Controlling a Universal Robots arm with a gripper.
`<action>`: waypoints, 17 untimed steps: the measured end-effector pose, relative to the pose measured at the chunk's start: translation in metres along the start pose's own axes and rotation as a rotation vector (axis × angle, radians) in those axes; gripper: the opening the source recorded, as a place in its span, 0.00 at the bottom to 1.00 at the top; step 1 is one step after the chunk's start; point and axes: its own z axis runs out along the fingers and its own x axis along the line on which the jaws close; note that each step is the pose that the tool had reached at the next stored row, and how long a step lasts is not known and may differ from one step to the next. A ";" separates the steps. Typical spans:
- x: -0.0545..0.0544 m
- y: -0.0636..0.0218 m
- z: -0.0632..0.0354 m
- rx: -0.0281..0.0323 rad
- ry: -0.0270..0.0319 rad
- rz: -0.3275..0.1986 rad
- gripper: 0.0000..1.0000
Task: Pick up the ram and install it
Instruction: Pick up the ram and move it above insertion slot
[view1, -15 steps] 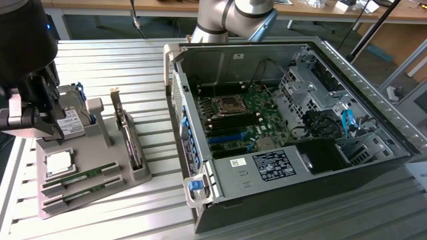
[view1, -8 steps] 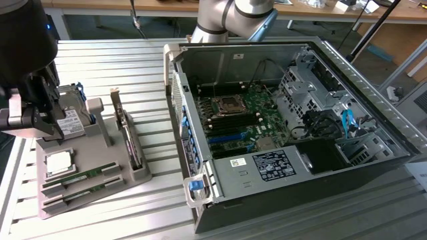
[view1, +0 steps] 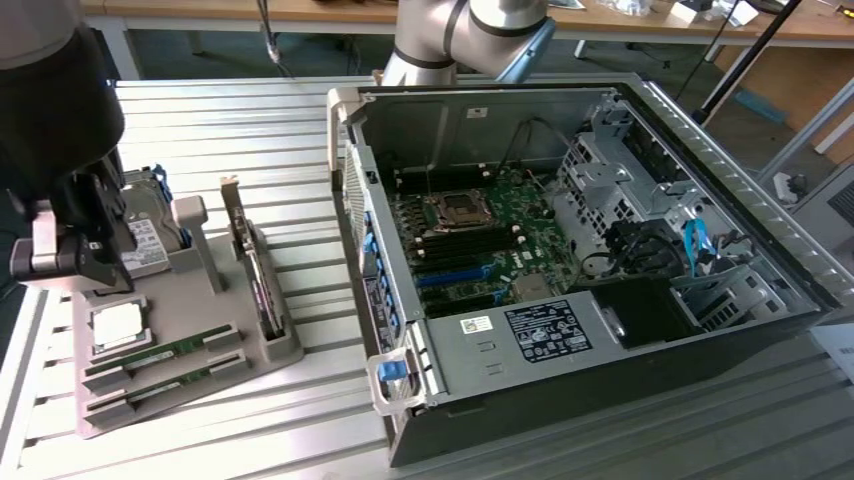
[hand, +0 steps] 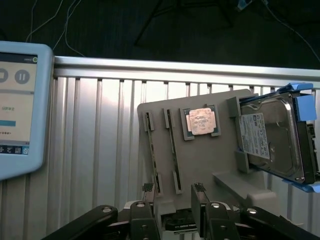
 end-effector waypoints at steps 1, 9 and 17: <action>0.000 -0.0001 0.0017 -0.0003 -0.0001 -0.001 0.42; 0.010 -0.0004 0.0194 -0.0043 0.0007 -0.020 0.42; 0.016 -0.0007 0.0296 -0.0070 0.0020 -0.050 0.42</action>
